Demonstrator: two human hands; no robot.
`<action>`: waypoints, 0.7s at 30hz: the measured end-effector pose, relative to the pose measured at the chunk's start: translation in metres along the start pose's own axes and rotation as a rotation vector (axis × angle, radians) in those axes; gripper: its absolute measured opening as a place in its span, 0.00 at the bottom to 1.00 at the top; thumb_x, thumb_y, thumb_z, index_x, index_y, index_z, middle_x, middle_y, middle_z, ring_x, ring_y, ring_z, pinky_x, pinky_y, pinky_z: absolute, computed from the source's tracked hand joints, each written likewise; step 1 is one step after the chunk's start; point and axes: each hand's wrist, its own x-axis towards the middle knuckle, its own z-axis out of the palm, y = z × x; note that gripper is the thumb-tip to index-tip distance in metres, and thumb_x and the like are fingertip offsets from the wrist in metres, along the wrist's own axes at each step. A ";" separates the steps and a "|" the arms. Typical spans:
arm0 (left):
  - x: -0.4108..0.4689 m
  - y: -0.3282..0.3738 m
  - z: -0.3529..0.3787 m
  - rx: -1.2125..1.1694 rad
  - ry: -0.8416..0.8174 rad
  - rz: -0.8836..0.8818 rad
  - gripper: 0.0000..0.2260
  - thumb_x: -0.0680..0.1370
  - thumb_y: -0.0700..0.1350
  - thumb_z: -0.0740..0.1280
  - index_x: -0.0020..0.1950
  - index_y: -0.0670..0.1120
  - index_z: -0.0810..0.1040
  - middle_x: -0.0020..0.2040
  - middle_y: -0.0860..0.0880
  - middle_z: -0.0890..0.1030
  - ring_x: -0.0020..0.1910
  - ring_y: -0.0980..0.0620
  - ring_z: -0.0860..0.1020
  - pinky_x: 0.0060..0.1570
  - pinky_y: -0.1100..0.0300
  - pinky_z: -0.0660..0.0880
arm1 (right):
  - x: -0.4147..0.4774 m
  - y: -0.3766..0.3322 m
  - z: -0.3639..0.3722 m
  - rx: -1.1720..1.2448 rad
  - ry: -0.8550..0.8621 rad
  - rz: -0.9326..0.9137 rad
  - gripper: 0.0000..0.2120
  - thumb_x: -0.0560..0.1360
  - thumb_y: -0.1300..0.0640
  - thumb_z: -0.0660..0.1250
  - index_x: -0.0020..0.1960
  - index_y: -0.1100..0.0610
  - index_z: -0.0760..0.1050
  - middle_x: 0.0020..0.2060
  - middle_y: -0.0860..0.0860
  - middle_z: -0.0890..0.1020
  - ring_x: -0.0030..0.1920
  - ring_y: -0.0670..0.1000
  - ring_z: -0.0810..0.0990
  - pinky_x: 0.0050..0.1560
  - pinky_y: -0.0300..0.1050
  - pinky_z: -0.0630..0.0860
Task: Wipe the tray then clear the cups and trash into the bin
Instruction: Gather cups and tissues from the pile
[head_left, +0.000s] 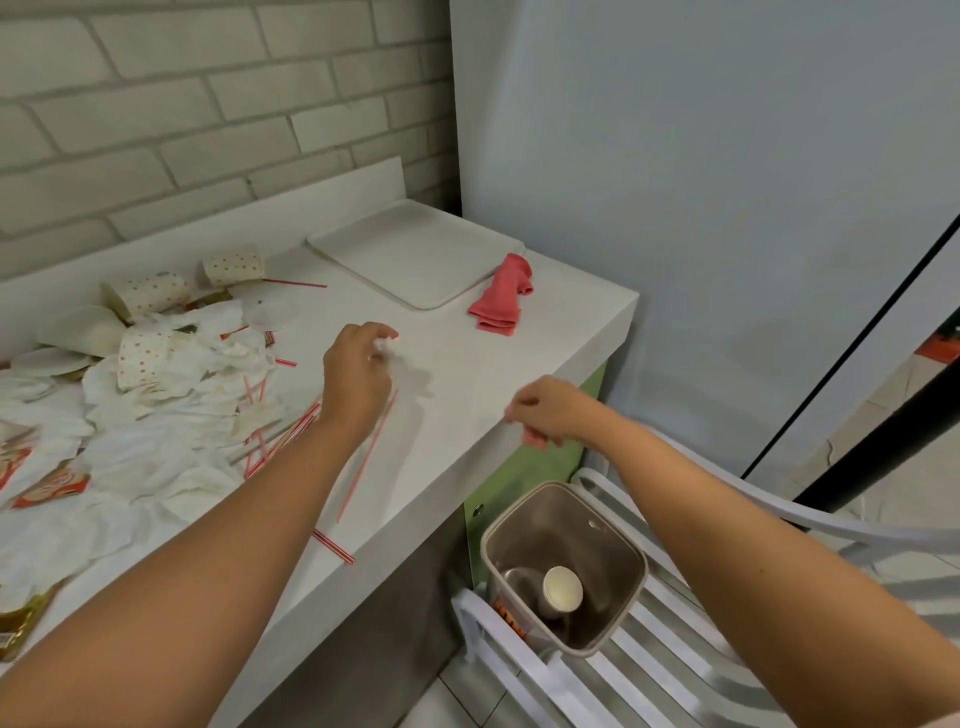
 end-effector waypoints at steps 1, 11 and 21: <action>-0.001 0.006 0.000 -0.026 -0.015 0.037 0.16 0.73 0.27 0.59 0.55 0.39 0.78 0.55 0.39 0.77 0.54 0.45 0.75 0.42 0.78 0.62 | -0.002 -0.011 0.001 0.171 0.017 -0.067 0.13 0.80 0.55 0.60 0.59 0.61 0.75 0.36 0.53 0.78 0.31 0.49 0.75 0.30 0.38 0.73; -0.046 0.048 0.023 -0.219 -0.417 0.141 0.24 0.75 0.39 0.67 0.70 0.48 0.65 0.63 0.48 0.70 0.55 0.55 0.72 0.41 0.77 0.69 | -0.002 -0.019 0.012 0.608 0.077 -0.209 0.11 0.78 0.65 0.63 0.60 0.62 0.74 0.45 0.57 0.79 0.38 0.50 0.79 0.37 0.38 0.79; -0.043 0.002 0.007 0.036 -0.365 0.025 0.14 0.77 0.47 0.66 0.62 0.47 0.74 0.62 0.48 0.71 0.51 0.56 0.71 0.48 0.65 0.67 | 0.000 0.062 0.034 0.167 0.053 0.174 0.14 0.72 0.68 0.63 0.57 0.60 0.74 0.48 0.58 0.77 0.37 0.49 0.75 0.32 0.37 0.74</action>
